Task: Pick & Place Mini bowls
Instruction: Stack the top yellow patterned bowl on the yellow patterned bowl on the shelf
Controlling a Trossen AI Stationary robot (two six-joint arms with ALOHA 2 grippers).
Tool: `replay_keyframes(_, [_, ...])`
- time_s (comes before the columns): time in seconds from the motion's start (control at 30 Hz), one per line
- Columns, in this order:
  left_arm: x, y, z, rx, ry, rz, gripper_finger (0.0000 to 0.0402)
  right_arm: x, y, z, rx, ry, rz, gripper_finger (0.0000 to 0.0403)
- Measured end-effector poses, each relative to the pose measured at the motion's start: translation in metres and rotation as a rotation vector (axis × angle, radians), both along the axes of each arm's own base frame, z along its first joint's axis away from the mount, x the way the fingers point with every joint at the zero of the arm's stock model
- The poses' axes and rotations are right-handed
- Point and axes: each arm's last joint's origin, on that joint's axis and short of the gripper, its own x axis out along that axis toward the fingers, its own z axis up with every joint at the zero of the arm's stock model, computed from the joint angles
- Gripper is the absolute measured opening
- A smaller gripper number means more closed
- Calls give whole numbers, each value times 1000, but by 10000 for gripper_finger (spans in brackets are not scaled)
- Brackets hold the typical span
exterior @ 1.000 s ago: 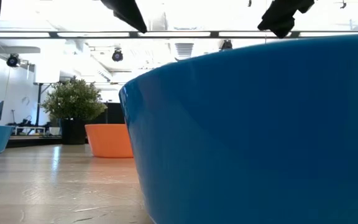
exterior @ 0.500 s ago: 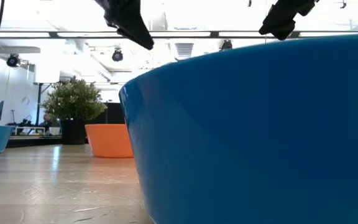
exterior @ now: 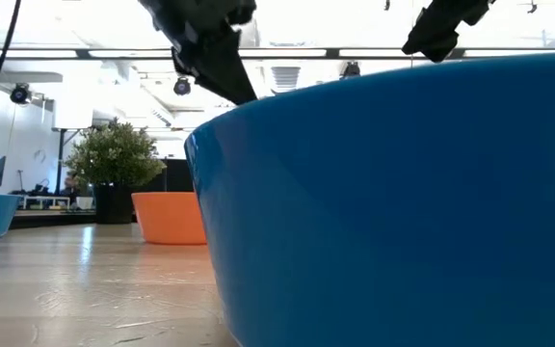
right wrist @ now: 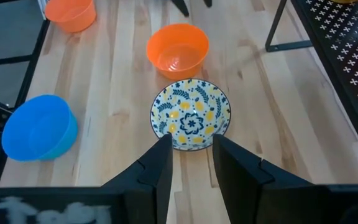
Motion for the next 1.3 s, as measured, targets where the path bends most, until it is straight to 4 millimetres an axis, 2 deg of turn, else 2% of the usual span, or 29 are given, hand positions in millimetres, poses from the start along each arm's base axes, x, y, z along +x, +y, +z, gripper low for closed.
replay_keyframes(0.17, [14, -2, -14, -92, 8, 103, 128, 0, 0, 0, 0, 4, 0, 111])
replay_keyframes(0.4, [31, 9, -24, -374, -51, 361, 128, -1, 0, -1, -1, 18, -1, 111])
replay_keyframes(0.57, [41, 19, -36, -531, -2, 390, 128, -1, 0, -1, -1, 20, -1, 111])
replay_keyframes(0.7, [45, 27, -47, -548, 32, 409, 128, -1, 0, -1, -1, 21, -1, 111])
replay_keyframes(0.87, [46, 34, -50, -555, 38, 428, 128, -1, 0, -1, -1, 21, -1, 111])
replay_keyframes(1.07, [47, 34, -54, -562, 46, 439, 128, -1, 0, -1, -1, 21, -1, 111])
replay_keyframes(1.3, [59, 34, -71, -577, 42, 428, 128, -1, 0, -1, -1, 20, -1, 111])
